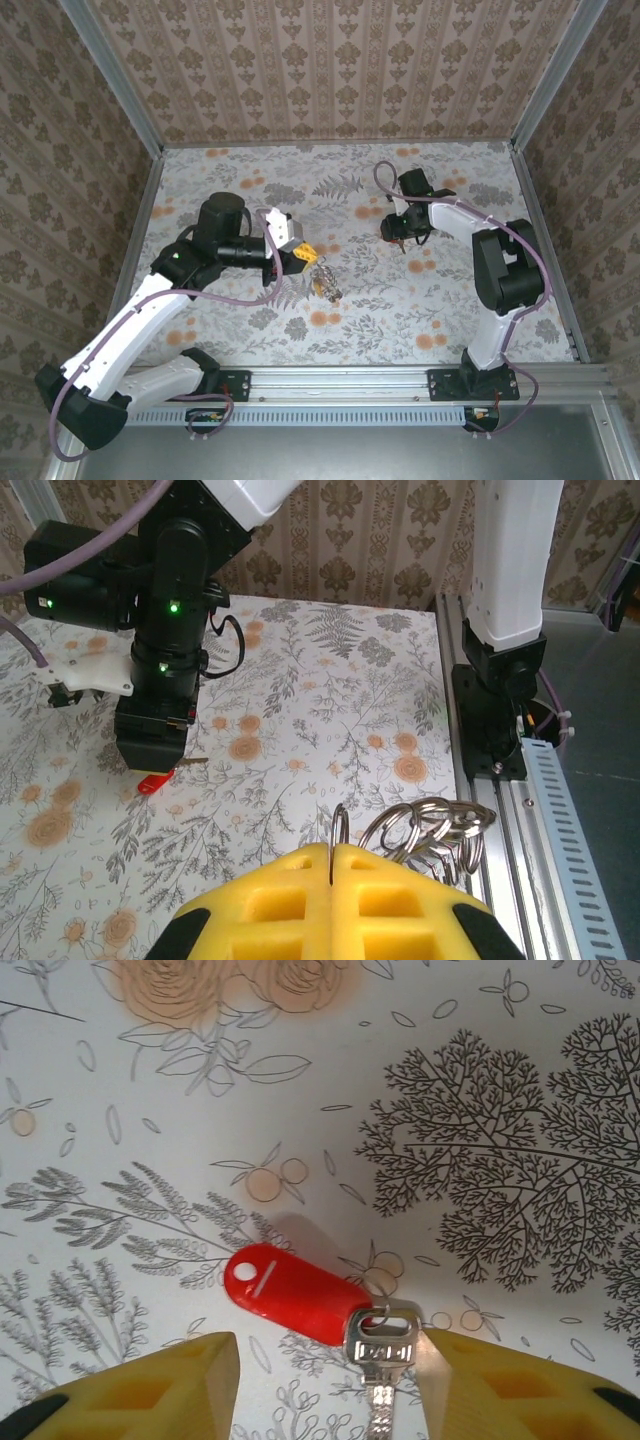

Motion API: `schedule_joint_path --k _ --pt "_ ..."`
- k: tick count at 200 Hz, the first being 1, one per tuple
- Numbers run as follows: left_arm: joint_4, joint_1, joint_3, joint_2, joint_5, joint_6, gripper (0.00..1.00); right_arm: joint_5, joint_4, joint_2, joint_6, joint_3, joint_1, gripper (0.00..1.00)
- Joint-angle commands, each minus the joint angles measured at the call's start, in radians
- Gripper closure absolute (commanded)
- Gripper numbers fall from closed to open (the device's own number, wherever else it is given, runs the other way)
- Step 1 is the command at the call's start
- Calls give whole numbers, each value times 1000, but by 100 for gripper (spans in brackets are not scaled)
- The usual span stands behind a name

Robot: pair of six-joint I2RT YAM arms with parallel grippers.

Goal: Put the keys on the keyring

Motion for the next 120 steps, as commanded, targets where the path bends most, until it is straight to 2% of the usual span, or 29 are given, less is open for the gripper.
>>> schedule_joint_path --k 1,24,54,120 --pt "43 9 -8 -5 49 -19 100 17 -39 46 -9 49 -17 54" --pt "43 10 -7 -9 48 -19 100 3 -25 44 6 53 -41 56" --pt "46 12 -8 -3 56 -21 100 -78 -51 90 20 99 -70 56" --pt "48 10 -7 -18 62 -23 100 -152 -148 159 -2 163 -74 59"
